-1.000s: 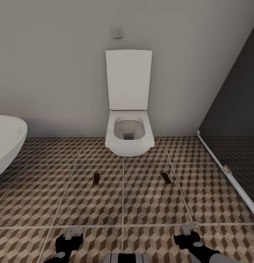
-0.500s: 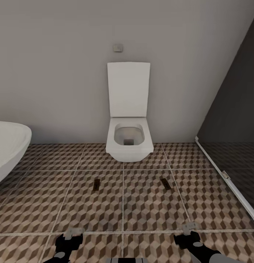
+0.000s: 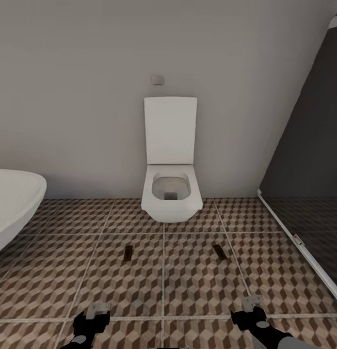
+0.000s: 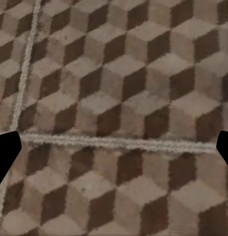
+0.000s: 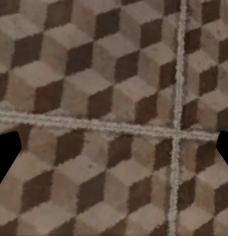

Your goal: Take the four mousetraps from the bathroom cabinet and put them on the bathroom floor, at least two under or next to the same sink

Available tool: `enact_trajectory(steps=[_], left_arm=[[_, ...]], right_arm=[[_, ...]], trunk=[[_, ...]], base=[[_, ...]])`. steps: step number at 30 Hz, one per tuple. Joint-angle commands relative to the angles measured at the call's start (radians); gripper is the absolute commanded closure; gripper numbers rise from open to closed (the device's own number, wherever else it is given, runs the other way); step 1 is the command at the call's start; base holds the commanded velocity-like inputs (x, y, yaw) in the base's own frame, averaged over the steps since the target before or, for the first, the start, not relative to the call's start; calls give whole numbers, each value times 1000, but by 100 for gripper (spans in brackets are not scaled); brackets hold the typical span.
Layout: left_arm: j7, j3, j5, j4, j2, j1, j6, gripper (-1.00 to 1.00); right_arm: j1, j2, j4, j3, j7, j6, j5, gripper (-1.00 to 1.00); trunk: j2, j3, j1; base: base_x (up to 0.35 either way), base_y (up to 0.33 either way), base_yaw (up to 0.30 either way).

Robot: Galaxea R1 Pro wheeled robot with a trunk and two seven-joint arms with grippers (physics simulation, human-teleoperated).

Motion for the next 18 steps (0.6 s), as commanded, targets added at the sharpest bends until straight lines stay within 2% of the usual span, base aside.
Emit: enact_trajectory(steps=[1,18], left_arm=[[4,-8,6,0,0,0,-1,-100],[4,-7,22,1,-9,22,5,-100]], right_arm=[[-1,0,3,1,-6,-4,9,-100],[-1,-1,3,1,3,5,10,-100]], trunk=[[0,3,-1],[4,69,-8]], base=[[0,0,0],[0,0,0]])
